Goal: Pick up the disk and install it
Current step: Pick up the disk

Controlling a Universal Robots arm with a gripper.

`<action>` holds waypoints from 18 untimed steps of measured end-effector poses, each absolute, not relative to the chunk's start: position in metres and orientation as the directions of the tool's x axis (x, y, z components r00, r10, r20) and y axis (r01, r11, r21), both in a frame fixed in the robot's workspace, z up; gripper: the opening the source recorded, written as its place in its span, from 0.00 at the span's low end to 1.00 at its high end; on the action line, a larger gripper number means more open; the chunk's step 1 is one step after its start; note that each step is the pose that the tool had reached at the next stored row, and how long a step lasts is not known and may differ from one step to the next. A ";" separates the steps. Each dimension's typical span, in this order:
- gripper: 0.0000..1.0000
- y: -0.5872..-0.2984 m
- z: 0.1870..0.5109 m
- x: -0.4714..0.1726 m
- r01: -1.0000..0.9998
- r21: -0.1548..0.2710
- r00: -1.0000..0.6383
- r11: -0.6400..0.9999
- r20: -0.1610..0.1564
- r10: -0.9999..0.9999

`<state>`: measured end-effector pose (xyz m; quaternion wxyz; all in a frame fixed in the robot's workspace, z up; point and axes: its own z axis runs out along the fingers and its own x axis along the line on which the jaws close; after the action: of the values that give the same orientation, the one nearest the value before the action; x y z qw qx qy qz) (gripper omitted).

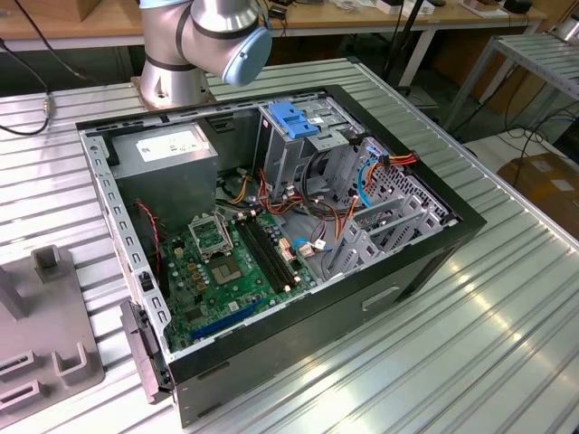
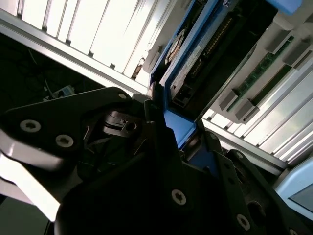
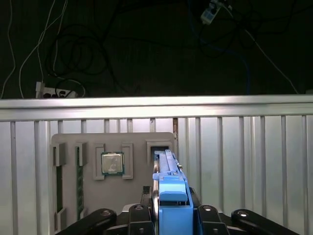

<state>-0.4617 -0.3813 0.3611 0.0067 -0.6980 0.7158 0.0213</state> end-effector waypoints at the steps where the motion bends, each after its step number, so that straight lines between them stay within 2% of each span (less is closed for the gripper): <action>1: 0.37 -0.381 0.363 -0.462 -0.999 0.021 -0.026 0.025 -0.039 -0.999; 18: 0.37 -0.381 0.373 -0.462 -0.999 0.021 -0.026 0.025 -0.039 -0.999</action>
<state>-0.4617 -0.3813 0.3731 0.0066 -0.6980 0.7158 0.0213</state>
